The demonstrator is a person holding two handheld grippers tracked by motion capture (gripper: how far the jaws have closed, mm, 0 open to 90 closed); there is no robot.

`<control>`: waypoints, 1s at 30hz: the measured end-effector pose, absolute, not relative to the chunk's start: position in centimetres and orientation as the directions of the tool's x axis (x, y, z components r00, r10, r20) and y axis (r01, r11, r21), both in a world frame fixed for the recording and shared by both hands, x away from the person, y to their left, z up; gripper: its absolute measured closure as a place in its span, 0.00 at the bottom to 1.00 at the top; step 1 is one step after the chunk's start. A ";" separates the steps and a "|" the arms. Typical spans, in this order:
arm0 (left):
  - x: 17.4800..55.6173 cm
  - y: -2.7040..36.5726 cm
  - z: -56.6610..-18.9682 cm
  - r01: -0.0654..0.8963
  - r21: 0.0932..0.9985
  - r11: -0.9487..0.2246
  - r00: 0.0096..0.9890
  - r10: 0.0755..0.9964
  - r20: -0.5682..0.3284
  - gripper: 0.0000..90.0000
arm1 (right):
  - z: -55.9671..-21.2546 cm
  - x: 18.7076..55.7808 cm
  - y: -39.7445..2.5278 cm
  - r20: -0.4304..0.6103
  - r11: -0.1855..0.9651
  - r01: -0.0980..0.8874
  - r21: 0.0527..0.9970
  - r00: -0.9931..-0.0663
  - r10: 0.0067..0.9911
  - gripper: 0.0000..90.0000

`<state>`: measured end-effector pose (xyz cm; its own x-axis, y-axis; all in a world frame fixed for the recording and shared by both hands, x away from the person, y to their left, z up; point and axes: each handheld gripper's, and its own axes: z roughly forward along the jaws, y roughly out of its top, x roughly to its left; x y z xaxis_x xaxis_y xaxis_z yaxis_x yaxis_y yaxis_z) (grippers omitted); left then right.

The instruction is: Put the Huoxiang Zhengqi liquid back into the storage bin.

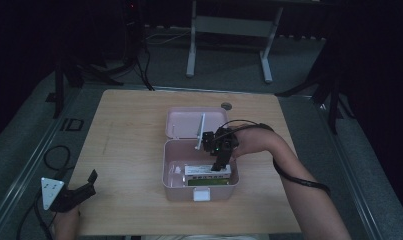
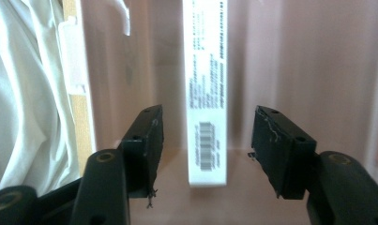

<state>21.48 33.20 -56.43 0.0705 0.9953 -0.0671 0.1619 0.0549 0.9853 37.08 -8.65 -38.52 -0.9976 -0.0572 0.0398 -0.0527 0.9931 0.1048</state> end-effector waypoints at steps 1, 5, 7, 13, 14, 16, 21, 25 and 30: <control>21.5 33.2 -56.4 0.162 0.985 0.055 0.071 0.995 -0.067 0.00 | -38.2 37.2 -9.0 0.037 0.993 -0.048 0.111 -0.998 -0.053 0.48; 21.5 33.2 -56.4 0.162 0.985 0.055 0.071 0.995 -0.067 0.00 | -37.4 37.5 -10.0 0.013 0.991 -0.027 0.133 -0.999 -0.029 0.46; 21.5 33.2 -56.4 0.162 0.985 0.056 0.071 0.995 -0.069 0.00 | -36.6 38.0 -11.2 -0.007 0.986 0.003 0.169 -1.000 0.004 0.42; 21.5 33.2 -56.4 0.162 0.985 0.056 0.071 0.995 -0.068 0.00 | -36.0 39.1 -13.8 -0.041 0.968 0.078 0.240 -0.995 0.090 0.33; 21.5 33.2 -56.4 0.163 0.985 0.054 0.071 0.995 -0.067 0.00 | -36.0 39.4 -14.3 -0.038 0.963 0.094 0.254 -0.994 0.107 0.31; 21.5 33.2 -56.4 0.163 0.985 0.055 0.071 0.995 -0.067 0.00 | -36.1 39.7 -15.2 -0.030 0.957 0.112 0.269 -0.992 0.124 0.21; 21.5 33.2 -56.4 0.162 0.985 0.057 0.071 0.995 -0.069 0.00 | -37.1 40.5 -17.3 -0.026 0.945 0.169 0.280 -0.983 0.184 0.15; 21.5 33.2 -56.4 0.163 0.985 0.055 0.071 0.995 -0.068 0.00 | -38.2 41.3 -19.2 -0.048 0.930 0.213 0.299 -0.970 0.237 0.14; 21.5 33.2 -56.4 0.163 0.985 0.055 0.071 0.995 -0.067 0.00 | -39.8 42.1 -21.3 -0.080 0.917 0.237 0.321 -0.958 0.276 0.14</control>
<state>21.47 33.17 -56.43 0.0712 0.9952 -0.0672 0.1629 0.0549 0.9851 42.07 -21.32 -39.84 -0.9579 0.2757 -0.0797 0.2372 0.9168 0.3212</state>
